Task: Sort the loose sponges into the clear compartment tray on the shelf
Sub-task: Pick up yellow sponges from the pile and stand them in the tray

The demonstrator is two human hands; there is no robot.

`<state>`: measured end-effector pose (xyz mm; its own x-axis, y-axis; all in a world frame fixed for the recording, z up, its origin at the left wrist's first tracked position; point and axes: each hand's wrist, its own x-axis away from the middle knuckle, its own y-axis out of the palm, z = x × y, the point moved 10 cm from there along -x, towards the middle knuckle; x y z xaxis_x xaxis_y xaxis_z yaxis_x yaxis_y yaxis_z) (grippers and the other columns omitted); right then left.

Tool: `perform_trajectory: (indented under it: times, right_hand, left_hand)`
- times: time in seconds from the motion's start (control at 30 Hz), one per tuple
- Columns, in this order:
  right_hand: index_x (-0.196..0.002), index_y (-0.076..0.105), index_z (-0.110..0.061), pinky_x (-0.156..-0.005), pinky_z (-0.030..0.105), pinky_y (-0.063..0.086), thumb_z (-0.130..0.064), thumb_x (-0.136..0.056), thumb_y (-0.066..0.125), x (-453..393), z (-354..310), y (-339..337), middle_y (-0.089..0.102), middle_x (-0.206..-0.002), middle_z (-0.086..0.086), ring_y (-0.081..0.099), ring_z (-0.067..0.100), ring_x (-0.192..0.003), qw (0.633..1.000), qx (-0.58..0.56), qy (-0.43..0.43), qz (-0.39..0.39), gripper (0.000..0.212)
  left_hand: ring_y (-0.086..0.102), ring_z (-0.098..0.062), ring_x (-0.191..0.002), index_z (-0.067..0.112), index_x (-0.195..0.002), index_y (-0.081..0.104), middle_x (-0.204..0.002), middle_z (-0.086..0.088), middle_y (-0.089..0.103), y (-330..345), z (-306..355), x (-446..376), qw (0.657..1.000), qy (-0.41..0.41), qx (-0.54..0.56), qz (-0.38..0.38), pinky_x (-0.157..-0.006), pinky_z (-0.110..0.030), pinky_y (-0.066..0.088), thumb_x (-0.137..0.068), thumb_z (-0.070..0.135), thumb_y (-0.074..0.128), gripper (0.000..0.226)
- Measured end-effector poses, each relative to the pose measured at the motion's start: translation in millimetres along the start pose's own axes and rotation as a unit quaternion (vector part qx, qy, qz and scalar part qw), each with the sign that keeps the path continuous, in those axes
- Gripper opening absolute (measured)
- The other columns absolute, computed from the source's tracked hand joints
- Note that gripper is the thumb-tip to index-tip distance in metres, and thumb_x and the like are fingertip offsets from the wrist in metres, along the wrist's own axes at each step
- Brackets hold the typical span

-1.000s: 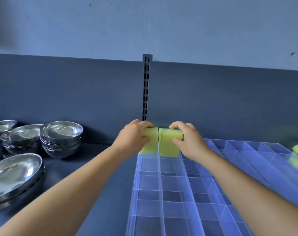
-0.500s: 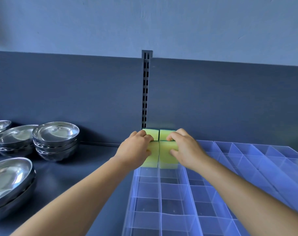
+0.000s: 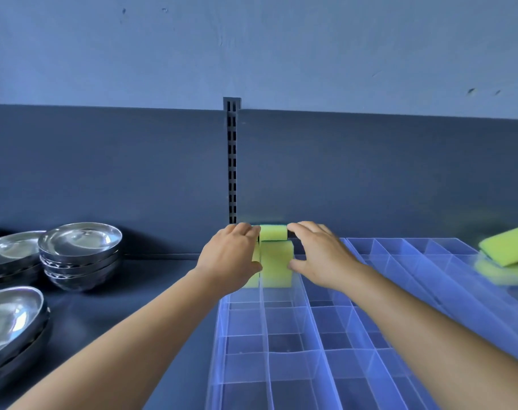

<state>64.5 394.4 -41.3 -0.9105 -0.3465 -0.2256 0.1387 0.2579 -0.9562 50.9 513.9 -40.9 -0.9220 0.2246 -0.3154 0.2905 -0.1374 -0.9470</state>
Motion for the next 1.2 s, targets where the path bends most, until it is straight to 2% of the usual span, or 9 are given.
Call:
perform_trajectory:
  times: [0.3,0.57,0.87,1.07,1.2]
  right_hand:
    - [-0.15,0.018,-0.017,-0.116,0.032,0.019,-0.04,-0.089,0.058,59.9,65.5,-39.9,0.02,-0.157,-0.002,0.017,0.019,-0.144,0.995,0.049,0.091,-0.01,0.076]
    - [-0.15,0.02,-0.018,-0.116,0.033,0.019,-0.042,-0.089,0.057,107.6,153.2,-79.2,0.02,-0.157,-0.001,0.019,0.02,-0.144,0.985,0.066,0.158,0.01,0.075]
    - [-0.148,0.024,-0.018,-0.113,0.032,0.024,-0.042,-0.088,0.057,149.1,269.9,-117.0,0.026,-0.154,-0.002,0.026,0.02,-0.14,0.981,0.083,0.177,0.006,0.072]
    - [-0.147,0.027,-0.018,-0.111,0.035,0.029,-0.041,-0.088,0.056,167.0,346.9,-140.2,0.03,-0.153,0.0,0.03,0.024,-0.138,0.979,0.09,0.183,0.007,0.07]
    - [-0.147,0.028,-0.017,-0.109,0.035,0.029,-0.04,-0.088,0.057,173.6,391.4,-148.4,0.031,-0.152,0.002,0.03,0.025,-0.137,0.978,0.071,0.197,-0.004,0.069]
  left_hand:
    - [0.039,-0.021,-0.132,0.016,-0.143,0.035,-0.143,0.0,0.044,-13.1,96.4,-11.4,0.995,0.101,0.011,0.007,-0.107,-0.03,0.033,-0.092,0.041,0.053,0.06]
    - [0.035,-0.021,-0.137,0.017,-0.148,0.027,-0.15,0.001,0.038,-6.0,197.4,-30.6,0.986,0.167,0.03,-0.002,-0.111,-0.032,0.03,-0.093,0.045,0.051,0.066]
    - [0.031,-0.02,-0.14,0.018,-0.15,0.023,-0.153,0.001,0.033,10.1,320.5,-65.5,0.984,0.172,0.055,-0.008,-0.109,-0.031,0.031,-0.095,0.043,0.048,0.065]
    - [0.036,-0.021,-0.136,0.018,-0.149,0.025,-0.148,0.001,0.038,25.3,395.1,-90.9,0.985,0.166,0.041,-0.012,-0.107,-0.032,0.033,-0.096,0.042,0.046,0.062]
    - [0.042,-0.023,-0.13,0.017,-0.143,0.034,-0.142,-0.001,0.045,37.8,429.2,-111.3,0.987,0.155,0.043,-0.019,-0.102,-0.035,0.038,-0.095,0.042,0.047,0.056]
